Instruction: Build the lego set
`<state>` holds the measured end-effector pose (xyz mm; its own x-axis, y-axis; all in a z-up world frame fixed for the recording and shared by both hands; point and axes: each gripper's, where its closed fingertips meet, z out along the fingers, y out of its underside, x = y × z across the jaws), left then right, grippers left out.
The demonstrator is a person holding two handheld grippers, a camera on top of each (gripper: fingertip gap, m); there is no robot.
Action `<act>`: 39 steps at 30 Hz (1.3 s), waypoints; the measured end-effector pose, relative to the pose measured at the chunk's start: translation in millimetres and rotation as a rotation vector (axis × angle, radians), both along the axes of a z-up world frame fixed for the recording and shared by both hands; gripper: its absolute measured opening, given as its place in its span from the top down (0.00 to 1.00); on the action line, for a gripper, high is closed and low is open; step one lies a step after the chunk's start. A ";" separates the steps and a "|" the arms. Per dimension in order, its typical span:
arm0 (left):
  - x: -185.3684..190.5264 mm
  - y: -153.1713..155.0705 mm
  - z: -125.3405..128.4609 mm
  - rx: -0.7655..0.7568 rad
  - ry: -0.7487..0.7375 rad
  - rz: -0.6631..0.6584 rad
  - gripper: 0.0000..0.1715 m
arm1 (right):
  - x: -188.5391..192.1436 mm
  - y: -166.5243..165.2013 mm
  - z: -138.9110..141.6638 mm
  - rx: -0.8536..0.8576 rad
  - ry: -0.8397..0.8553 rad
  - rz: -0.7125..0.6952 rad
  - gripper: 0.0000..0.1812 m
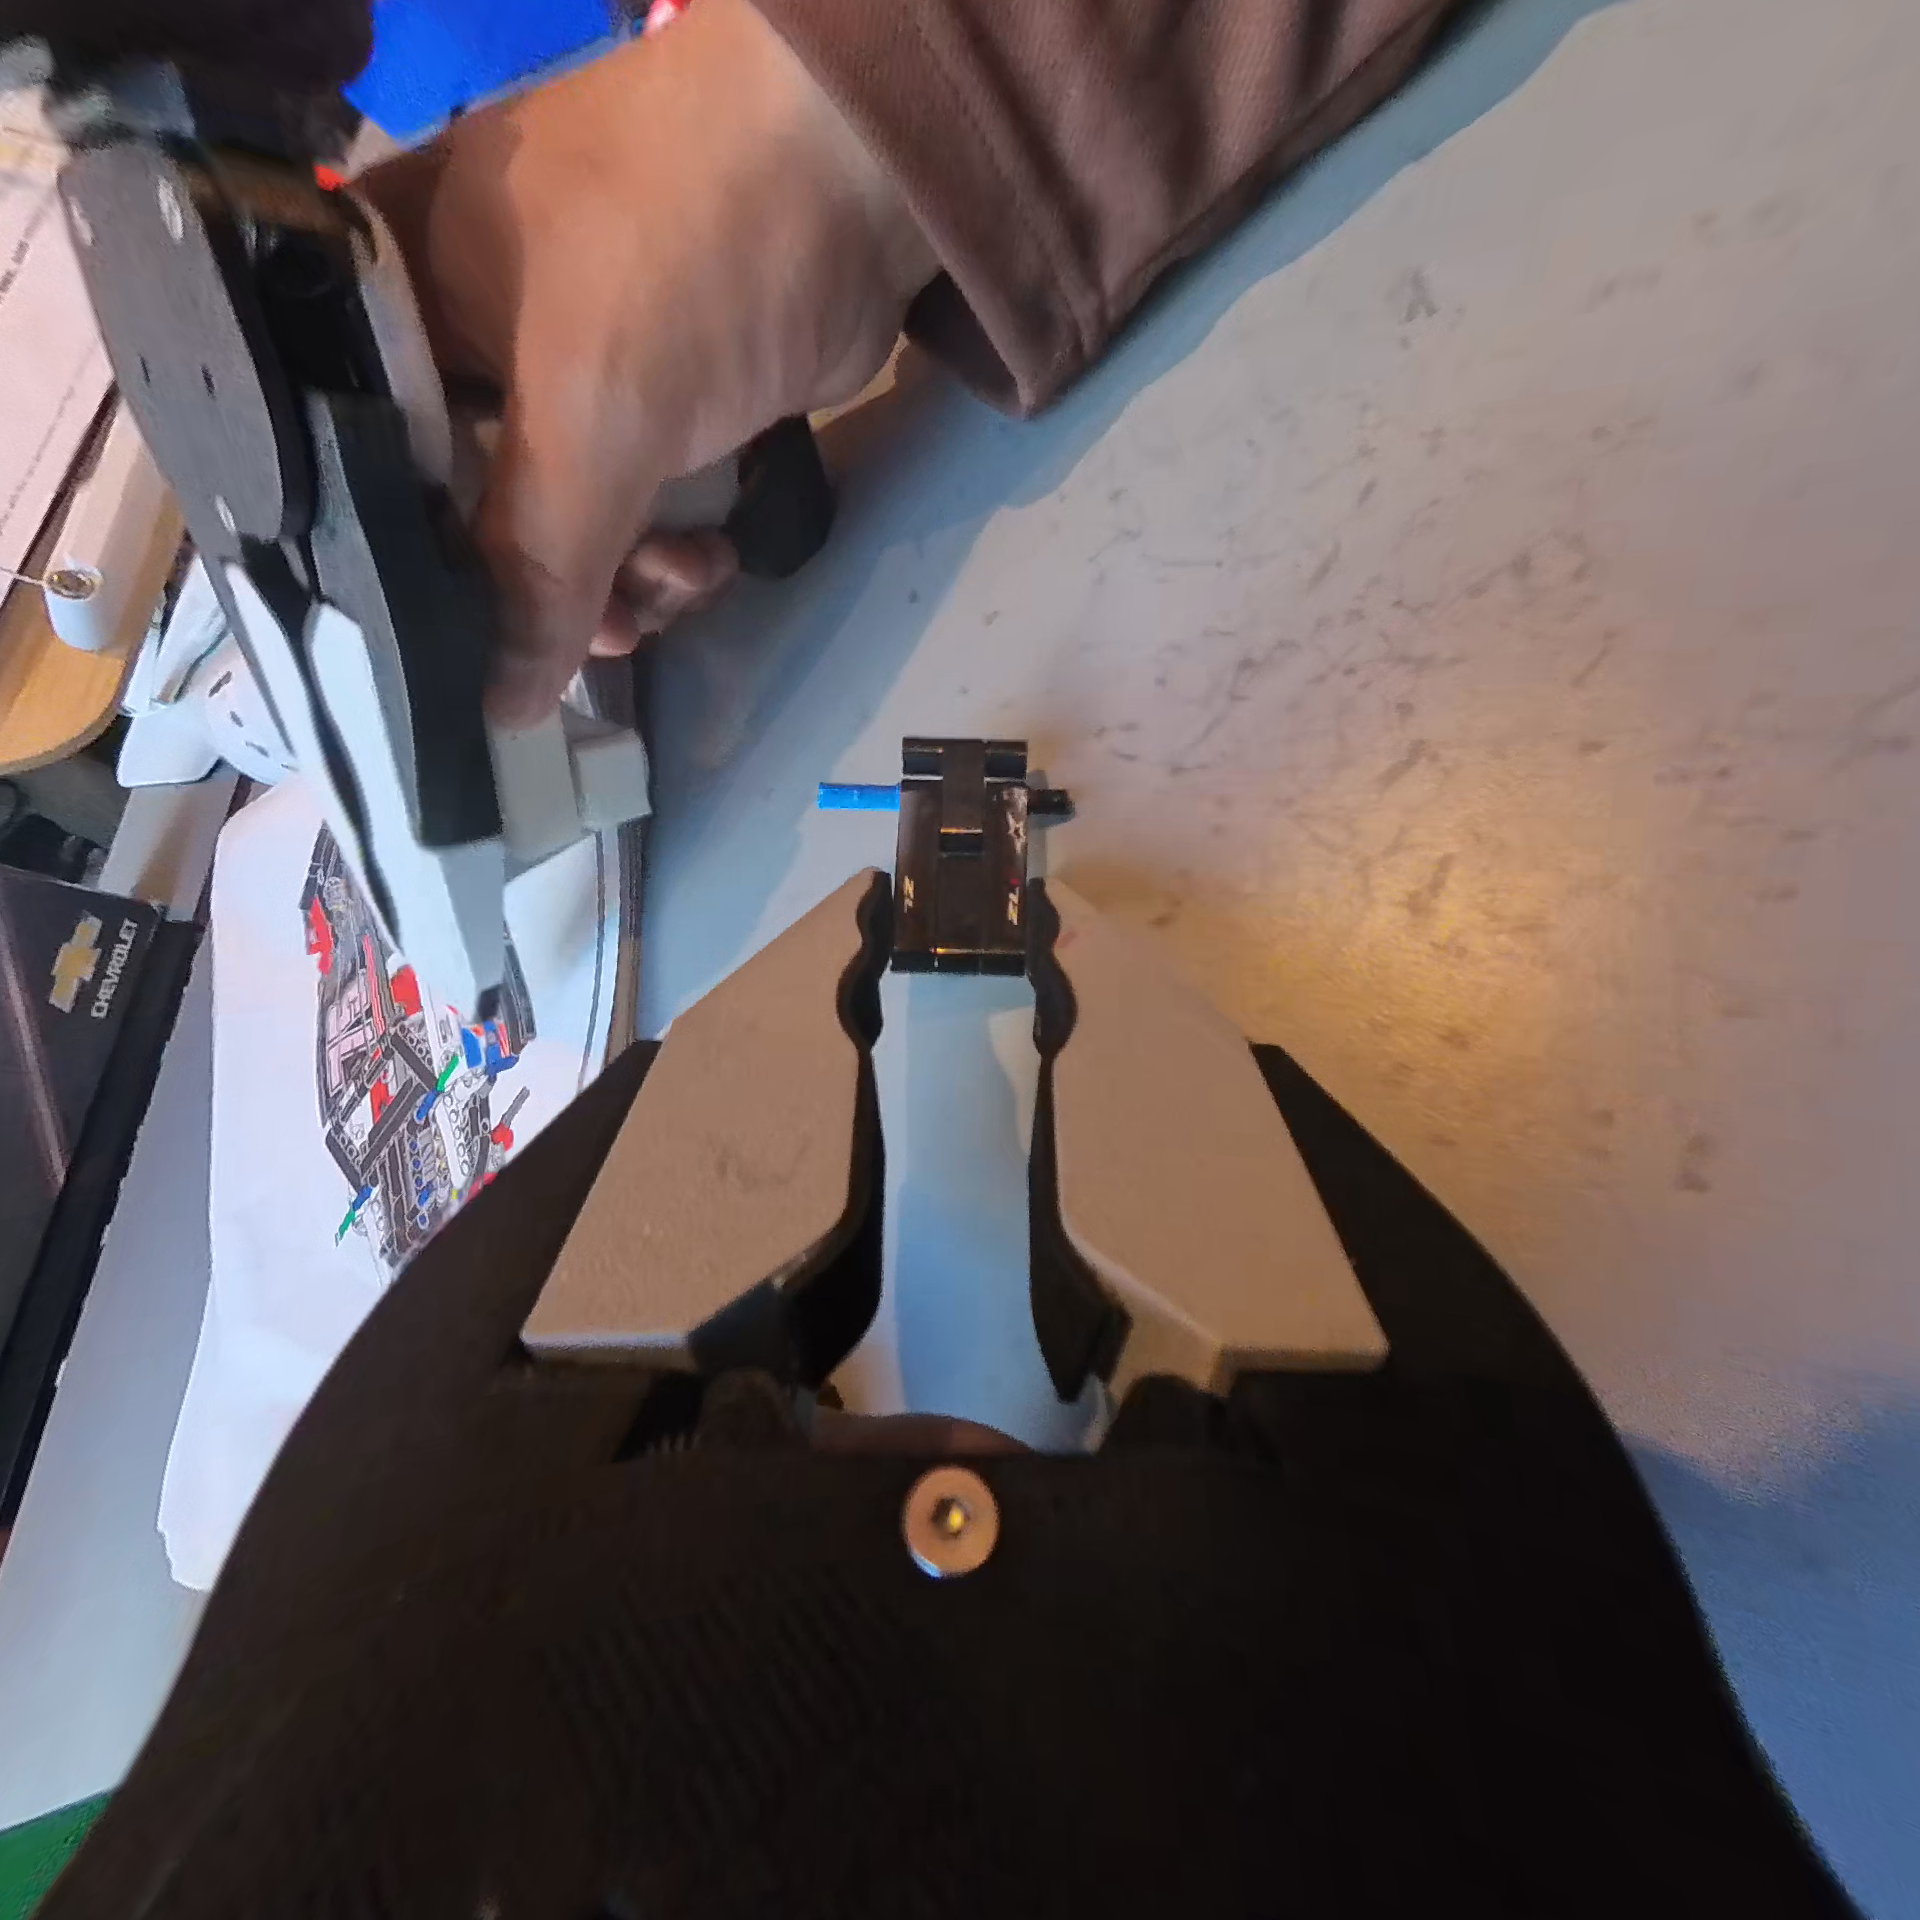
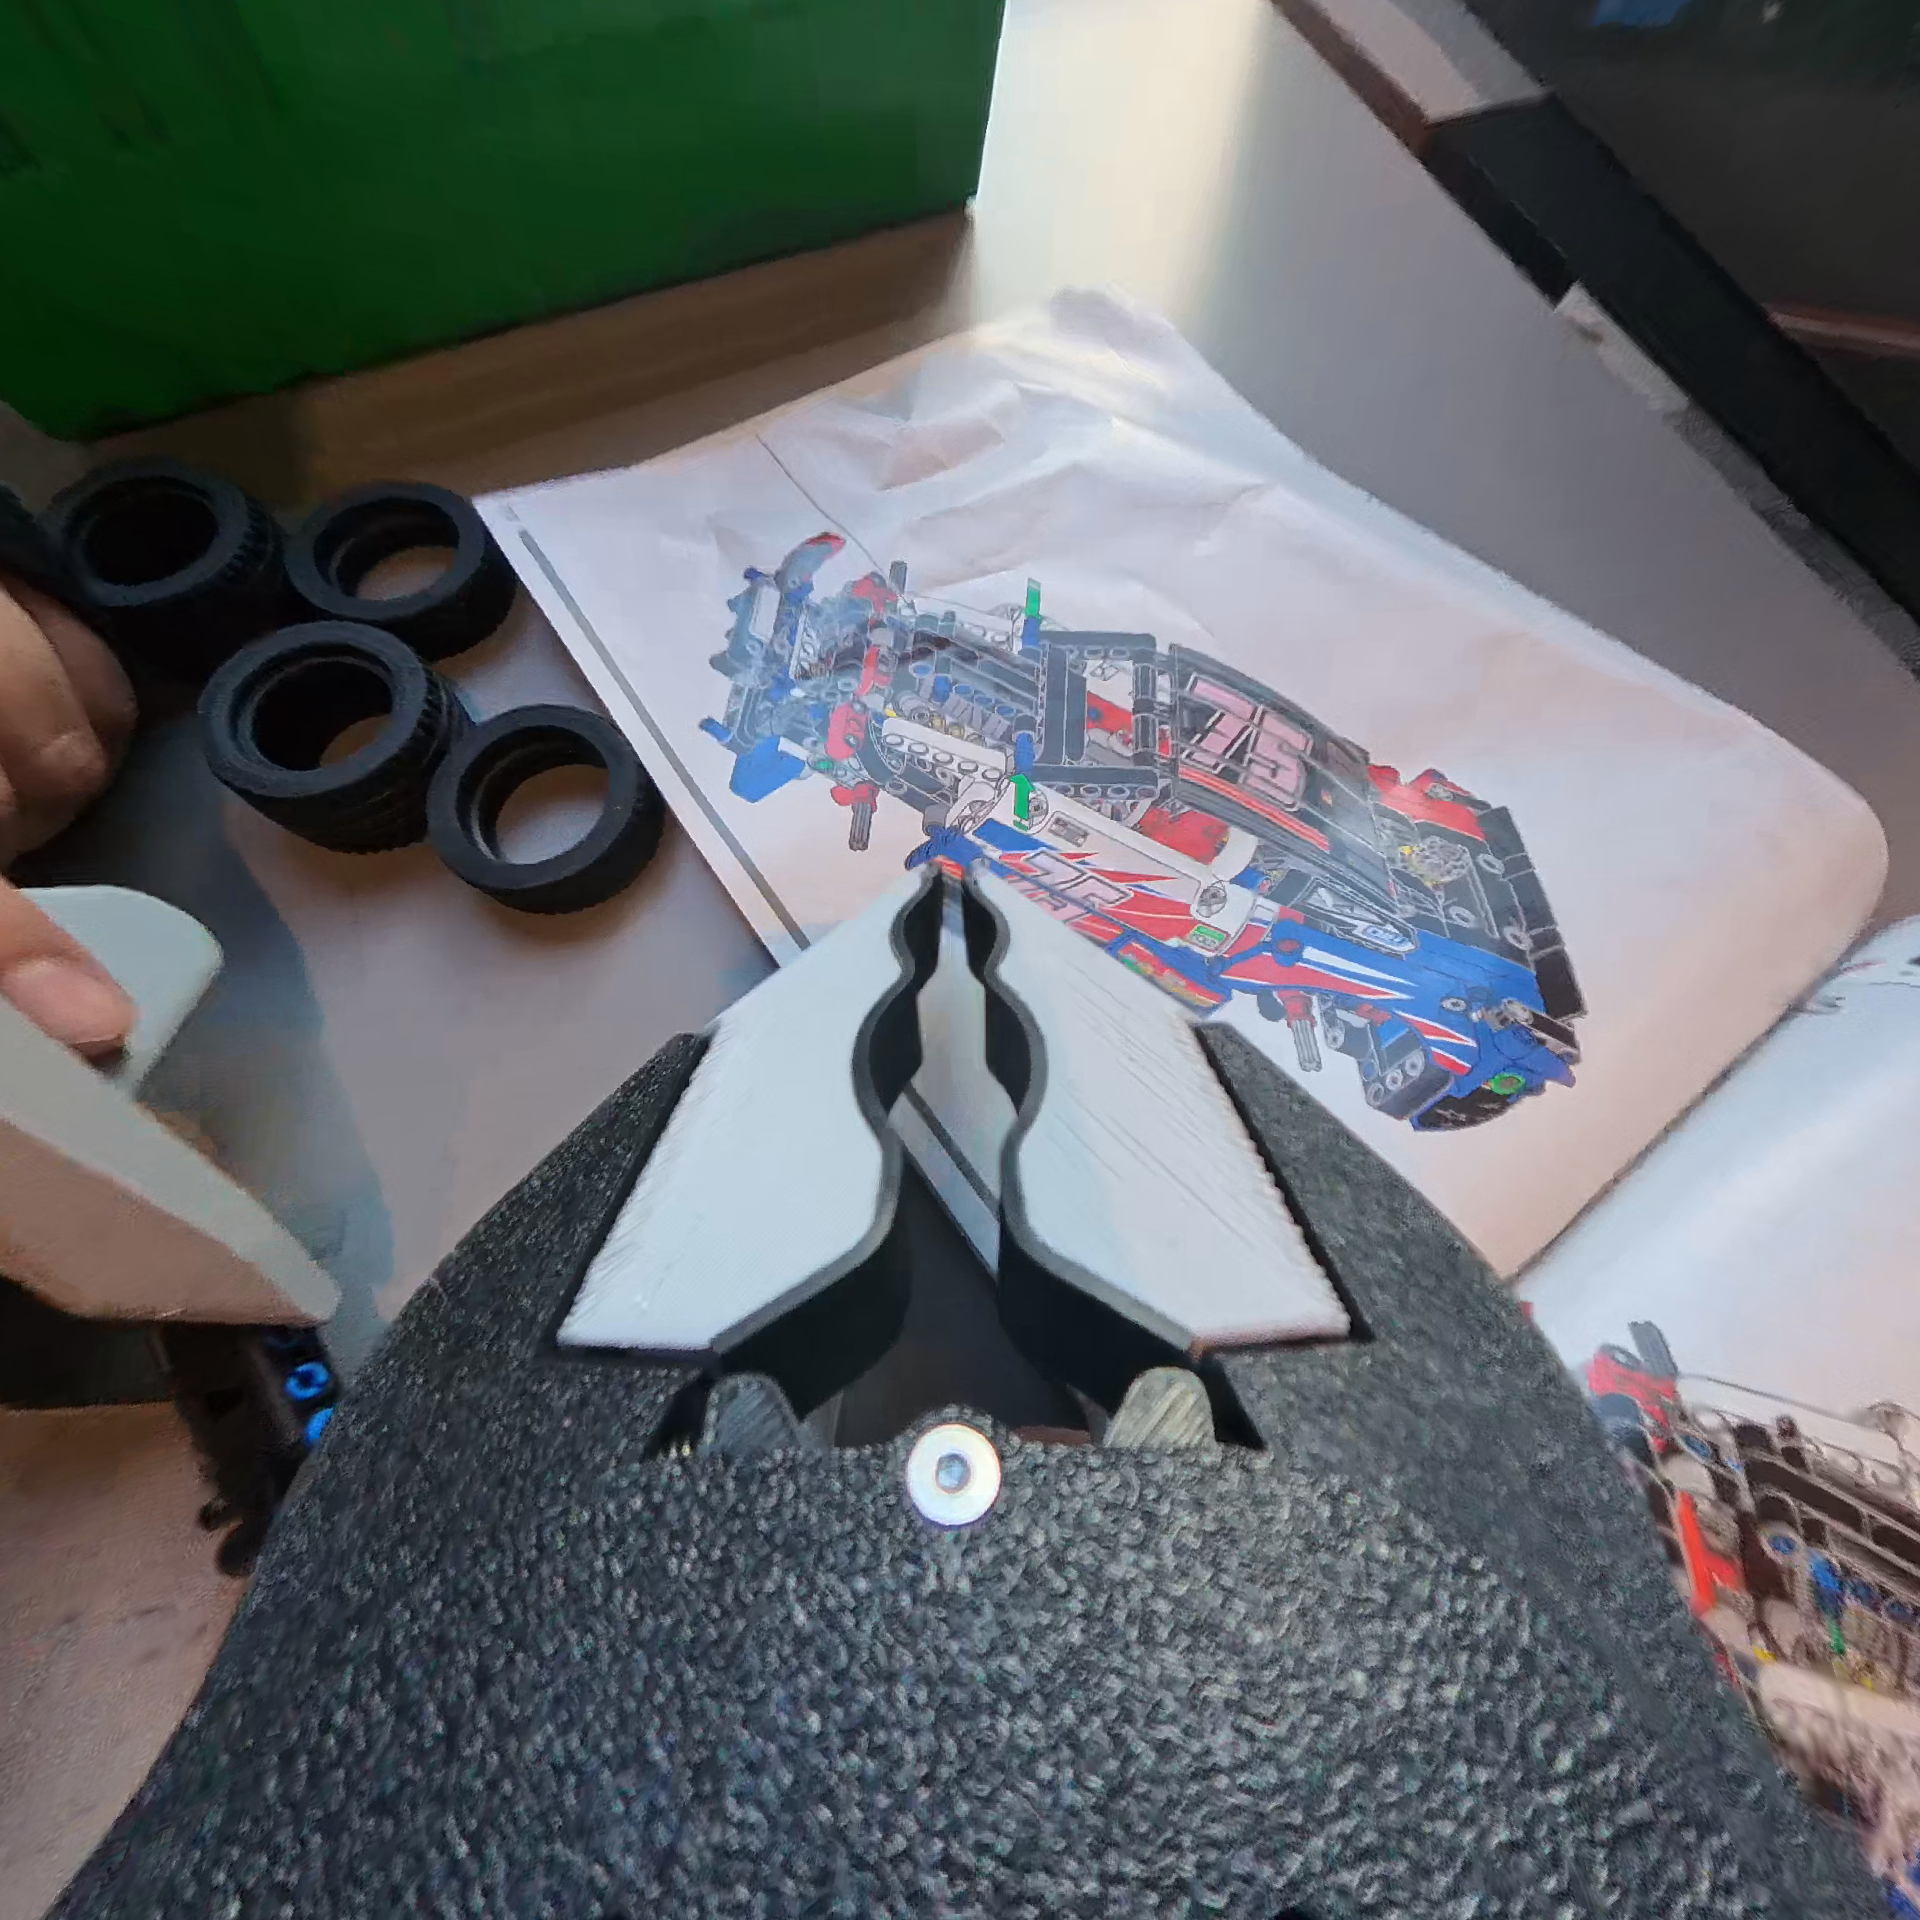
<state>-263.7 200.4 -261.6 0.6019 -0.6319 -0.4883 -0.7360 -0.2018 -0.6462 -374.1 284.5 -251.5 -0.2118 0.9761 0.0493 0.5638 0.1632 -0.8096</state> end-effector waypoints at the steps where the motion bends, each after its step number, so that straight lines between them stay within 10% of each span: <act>1: -1.0 0.9 0.3 -0.001 -0.004 0.008 0.87 | 2.2 1.9 6.3 -0.010 0.027 -0.017 0.96; 19: 31.7 9.9 29.2 0.240 -0.029 -0.063 0.87 | 237.7 -43.0 46.1 0.138 -0.026 -0.034 0.89; 25: 28.9 13.9 27.1 0.271 0.023 -0.044 0.87 | 378.0 54.4 104.9 0.100 0.149 -0.591 0.89; 30: 27.9 19.1 21.6 0.288 0.093 -0.023 0.87 | 499.1 119.4 68.6 0.004 0.132 -1.020 0.90; 39: 21.8 25.3 26.3 0.337 0.112 0.036 0.87 | 516.2 109.1 -1.1 -0.152 -0.019 -0.958 0.92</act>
<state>-242.0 225.7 -235.3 0.5515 -0.4036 -0.7300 -0.8025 -0.0178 -0.5964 142.1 393.5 -252.7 0.6770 0.7307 -0.0874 0.4160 -0.4780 -0.7736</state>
